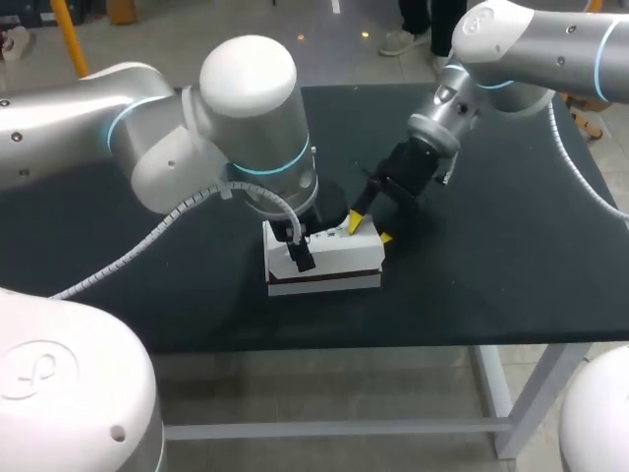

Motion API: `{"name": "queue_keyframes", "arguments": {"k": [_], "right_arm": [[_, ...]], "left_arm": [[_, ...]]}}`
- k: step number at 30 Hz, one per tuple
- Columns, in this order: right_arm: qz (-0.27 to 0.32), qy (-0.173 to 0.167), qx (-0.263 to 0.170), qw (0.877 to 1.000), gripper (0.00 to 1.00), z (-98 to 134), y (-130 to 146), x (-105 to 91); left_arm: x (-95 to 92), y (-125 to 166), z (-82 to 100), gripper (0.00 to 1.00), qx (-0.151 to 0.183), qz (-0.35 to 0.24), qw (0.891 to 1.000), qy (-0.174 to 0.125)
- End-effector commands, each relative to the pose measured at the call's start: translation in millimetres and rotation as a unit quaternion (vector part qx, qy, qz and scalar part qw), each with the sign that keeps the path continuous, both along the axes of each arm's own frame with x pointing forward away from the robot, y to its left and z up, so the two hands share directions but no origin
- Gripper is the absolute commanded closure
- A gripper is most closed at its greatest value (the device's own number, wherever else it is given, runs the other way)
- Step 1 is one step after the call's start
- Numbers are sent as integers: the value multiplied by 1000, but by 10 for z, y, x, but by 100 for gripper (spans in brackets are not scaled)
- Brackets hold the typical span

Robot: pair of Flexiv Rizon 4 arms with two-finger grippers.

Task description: Assemble the packaging by folding the flat box into shape, placing the metal phone stand inside, and closing the box properly

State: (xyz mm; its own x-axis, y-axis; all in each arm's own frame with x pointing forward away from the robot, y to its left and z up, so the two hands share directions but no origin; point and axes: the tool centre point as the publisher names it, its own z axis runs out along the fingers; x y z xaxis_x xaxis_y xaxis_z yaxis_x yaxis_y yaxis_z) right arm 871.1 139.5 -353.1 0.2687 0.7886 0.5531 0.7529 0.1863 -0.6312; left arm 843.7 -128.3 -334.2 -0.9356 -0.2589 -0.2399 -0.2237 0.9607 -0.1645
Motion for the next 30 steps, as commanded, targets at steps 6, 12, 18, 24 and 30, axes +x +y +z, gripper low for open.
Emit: {"name": "queue_keyframes", "arguments": {"k": [6, 12, 18, 24, 30], "right_arm": [[3, 3, 0, 1000, 47, -6, -7, 24], [3, 3, 0, 1000, 47, -6, -7, 24], [3, 3, 0, 1000, 49, -6, -7, 24], [3, 3, 0, 1000, 50, -6, -7, 24], [3, 3, 0, 1000, 51, -6, -7, 24]], "left_arm": [[-19, -33, -45, 36, 15, 4, 999, -29], [19, -56, -48, 41, 28, 17, 998, -44], [55, -79, -58, 54, 37, 31, 997, -56], [65, -79, -60, 63, 40, 30, 997, -61], [72, -65, -82, 63, 45, 29, 997, -63]]}}
